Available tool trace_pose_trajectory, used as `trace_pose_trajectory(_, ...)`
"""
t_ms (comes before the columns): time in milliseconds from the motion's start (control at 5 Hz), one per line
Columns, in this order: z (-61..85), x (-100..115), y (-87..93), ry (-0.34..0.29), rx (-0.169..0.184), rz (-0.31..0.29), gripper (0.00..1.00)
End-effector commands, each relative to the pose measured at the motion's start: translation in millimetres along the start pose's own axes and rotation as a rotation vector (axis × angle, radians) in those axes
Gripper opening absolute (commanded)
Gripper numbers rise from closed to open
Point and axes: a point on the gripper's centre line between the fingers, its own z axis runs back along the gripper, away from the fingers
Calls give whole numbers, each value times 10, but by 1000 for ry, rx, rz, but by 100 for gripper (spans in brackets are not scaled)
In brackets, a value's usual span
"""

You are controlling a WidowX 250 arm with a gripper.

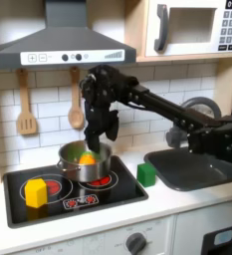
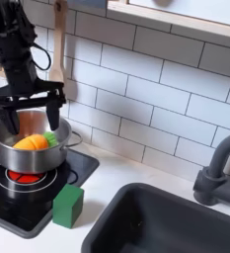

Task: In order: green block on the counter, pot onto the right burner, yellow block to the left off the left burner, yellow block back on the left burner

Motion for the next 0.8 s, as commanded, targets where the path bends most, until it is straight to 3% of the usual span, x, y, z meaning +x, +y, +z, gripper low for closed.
trace_pose_trajectory(0, -79, 84, 100, 0, 32, -20, 100)
trace_pose_trajectory(400, -132, 160, 204, 5, 40, -10, 100)
trace_pose_trajectory(600, -202, 196, 229, 5, 65, -19, 100)
